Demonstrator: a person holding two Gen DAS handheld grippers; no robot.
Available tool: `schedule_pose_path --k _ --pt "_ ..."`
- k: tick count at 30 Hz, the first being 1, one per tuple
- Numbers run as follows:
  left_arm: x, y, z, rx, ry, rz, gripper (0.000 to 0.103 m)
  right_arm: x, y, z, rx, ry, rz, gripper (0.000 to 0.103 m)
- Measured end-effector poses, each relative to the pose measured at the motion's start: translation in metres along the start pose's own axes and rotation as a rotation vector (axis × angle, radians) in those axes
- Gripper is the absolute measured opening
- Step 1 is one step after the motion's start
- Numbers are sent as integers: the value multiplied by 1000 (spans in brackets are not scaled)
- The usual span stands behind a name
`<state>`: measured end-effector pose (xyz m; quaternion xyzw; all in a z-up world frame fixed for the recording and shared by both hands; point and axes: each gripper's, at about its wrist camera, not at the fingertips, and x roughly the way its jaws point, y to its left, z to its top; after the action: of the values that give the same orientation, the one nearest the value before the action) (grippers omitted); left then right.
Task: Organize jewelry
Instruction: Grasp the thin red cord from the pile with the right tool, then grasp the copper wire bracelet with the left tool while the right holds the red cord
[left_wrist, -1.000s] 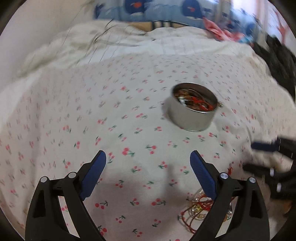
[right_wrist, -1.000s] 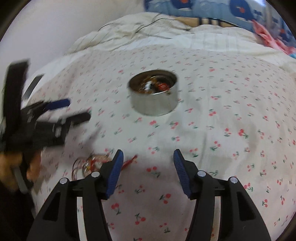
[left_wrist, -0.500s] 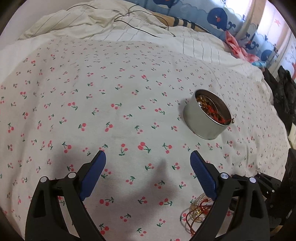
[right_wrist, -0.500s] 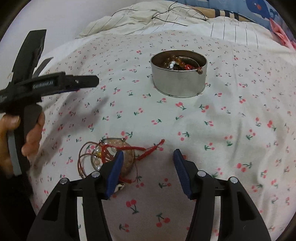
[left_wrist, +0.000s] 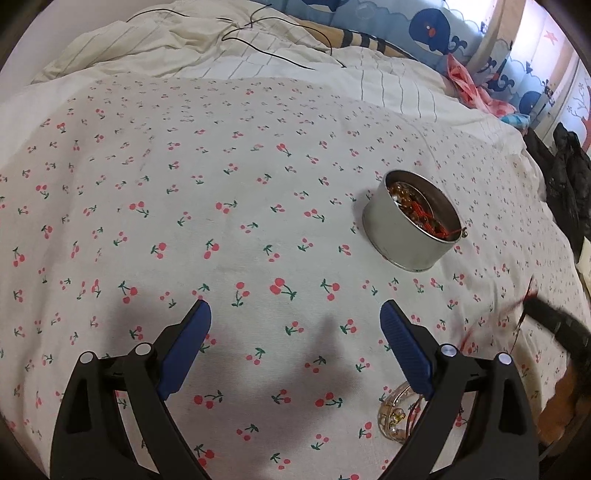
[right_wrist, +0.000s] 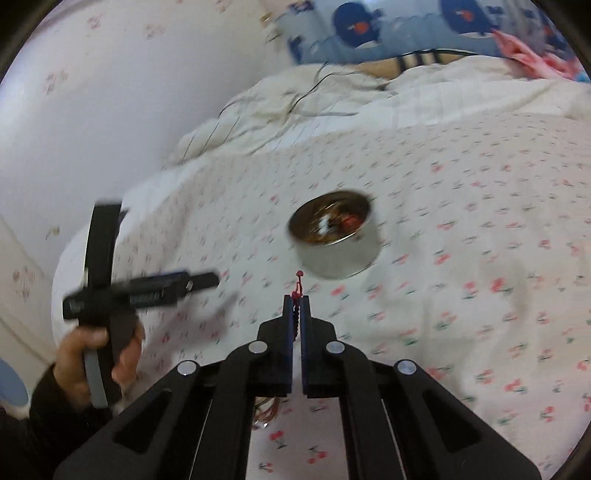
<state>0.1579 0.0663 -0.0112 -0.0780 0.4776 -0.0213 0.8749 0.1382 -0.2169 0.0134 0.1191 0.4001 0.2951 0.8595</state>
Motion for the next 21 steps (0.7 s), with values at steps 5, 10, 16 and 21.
schedule_pose_path --k 5,10,16,21 --pt "5 -14 -5 71 46 -69 89 -6 -26 4 94 -6 -45 4" --pt "-4 -55 -22 324 32 -120 89 -2 -29 4 103 10 -64 4" --pt "5 -84 -53 598 113 -99 89 3 -27 1 104 33 -68 4" --pt "6 -76 -51 567 141 -145 65 5 -26 -1 99 46 -68 4"
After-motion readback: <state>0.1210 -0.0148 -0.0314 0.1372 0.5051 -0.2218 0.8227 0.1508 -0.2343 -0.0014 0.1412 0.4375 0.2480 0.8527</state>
